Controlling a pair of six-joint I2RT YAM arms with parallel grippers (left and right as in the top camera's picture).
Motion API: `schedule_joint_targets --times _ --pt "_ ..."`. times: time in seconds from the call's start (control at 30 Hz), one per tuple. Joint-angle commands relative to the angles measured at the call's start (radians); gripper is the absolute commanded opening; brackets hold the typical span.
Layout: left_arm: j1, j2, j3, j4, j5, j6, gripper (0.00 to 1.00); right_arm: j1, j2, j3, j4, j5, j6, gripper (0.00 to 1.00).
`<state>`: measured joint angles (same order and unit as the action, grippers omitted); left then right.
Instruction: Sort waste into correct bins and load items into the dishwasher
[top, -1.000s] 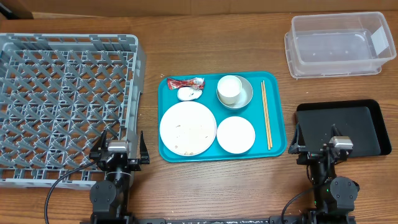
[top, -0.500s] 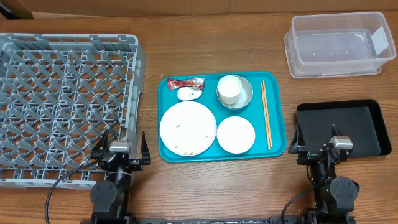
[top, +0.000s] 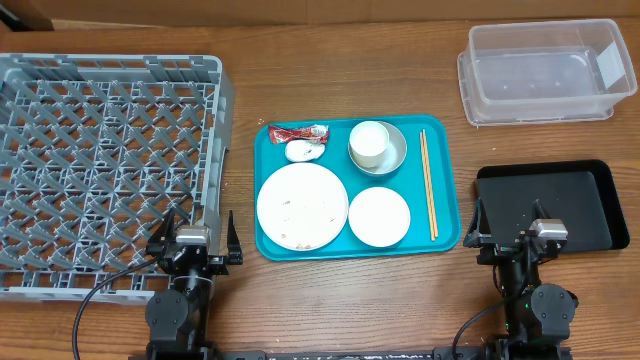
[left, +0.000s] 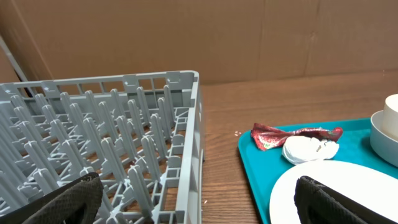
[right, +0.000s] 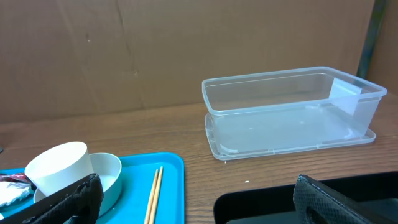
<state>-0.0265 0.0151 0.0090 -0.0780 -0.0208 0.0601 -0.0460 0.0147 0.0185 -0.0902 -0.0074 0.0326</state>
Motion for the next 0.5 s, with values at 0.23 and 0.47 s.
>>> schedule_joint_targets --times 0.23,0.47 --pt "-0.003 -0.011 -0.004 0.004 -0.012 0.019 1.0 -0.005 -0.012 -0.011 0.006 0.006 -0.003 1.0" --pt "-0.007 -0.011 -0.004 0.053 0.405 -0.367 1.0 -0.005 -0.012 -0.011 0.006 0.006 -0.003 1.0"
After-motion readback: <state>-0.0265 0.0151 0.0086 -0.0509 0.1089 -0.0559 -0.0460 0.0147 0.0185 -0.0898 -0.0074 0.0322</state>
